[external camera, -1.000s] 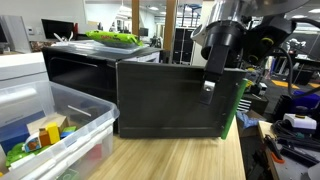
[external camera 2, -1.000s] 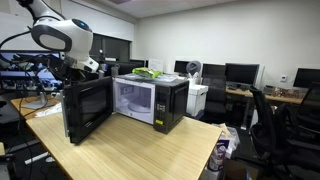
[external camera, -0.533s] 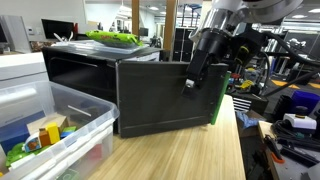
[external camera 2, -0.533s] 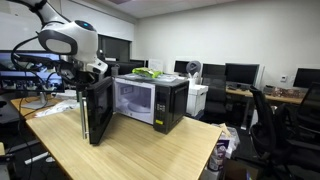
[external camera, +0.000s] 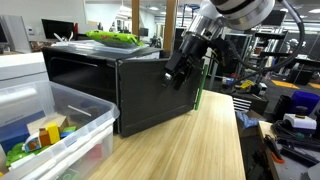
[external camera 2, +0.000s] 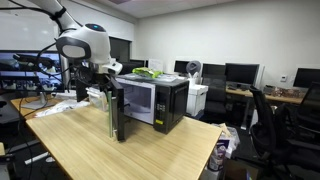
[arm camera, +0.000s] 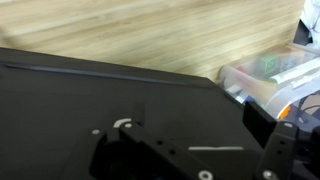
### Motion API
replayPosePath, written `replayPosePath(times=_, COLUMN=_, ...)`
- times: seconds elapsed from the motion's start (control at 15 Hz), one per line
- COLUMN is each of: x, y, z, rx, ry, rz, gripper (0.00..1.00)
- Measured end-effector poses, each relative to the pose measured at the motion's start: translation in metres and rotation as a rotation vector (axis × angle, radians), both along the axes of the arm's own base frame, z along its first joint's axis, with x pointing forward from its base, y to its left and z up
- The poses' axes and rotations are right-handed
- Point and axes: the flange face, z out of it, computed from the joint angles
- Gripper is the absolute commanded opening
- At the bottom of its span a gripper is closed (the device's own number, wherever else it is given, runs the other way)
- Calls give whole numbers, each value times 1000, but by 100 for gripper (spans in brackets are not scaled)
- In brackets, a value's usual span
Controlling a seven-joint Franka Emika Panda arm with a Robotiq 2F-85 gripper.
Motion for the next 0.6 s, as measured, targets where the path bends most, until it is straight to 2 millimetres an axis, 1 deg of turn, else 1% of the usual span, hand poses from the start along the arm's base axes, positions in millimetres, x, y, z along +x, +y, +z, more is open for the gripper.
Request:
replayPosePath(times=0.4, x=32, y=-28, z=0, rx=-36, ry=-51, rz=-123, gripper=100)
replayPosePath(times=0.6, x=48, y=-38, z=-2, rx=-45, ry=-69, rz=-192, gripper=100)
